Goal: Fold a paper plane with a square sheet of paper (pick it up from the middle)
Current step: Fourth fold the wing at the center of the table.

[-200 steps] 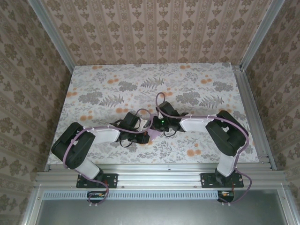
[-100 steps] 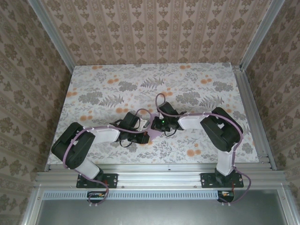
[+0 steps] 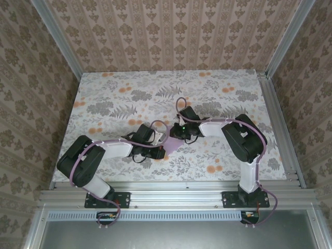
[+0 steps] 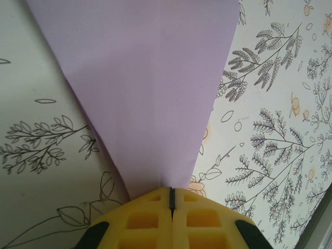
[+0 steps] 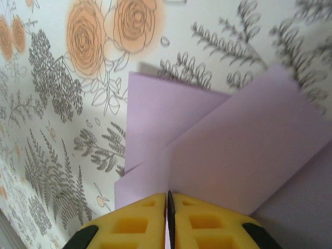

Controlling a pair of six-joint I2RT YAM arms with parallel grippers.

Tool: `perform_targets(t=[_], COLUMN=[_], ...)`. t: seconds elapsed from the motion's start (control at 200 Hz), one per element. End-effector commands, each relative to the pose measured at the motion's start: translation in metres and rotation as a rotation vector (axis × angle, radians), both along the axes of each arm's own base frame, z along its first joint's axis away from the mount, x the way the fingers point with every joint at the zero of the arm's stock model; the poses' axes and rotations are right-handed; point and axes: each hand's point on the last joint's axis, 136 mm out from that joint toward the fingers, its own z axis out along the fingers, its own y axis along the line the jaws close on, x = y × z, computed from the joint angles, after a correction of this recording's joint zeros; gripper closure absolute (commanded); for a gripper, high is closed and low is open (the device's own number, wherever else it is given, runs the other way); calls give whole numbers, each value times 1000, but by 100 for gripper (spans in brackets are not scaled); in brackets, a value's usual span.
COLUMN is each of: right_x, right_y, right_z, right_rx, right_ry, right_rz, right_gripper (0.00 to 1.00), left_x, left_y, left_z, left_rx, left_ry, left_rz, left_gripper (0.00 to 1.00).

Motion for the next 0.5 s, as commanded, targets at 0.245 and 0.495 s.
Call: perform_targets(t=[0.245,0.495], right_x=[47,60], right_y=[-51,-69], right_z=[-22,-26], right_rx=[-105,-106], right_ry=[-19,-19], right_rz=[-110,-146], right_gripper=[86,86], left_x=[-38,-40], left_y=[40,41], left_z=[-35,-36], left_rx=[179,183], left_ry=[153,159], left_rz=[-7,-9], left_gripper=[100,100])
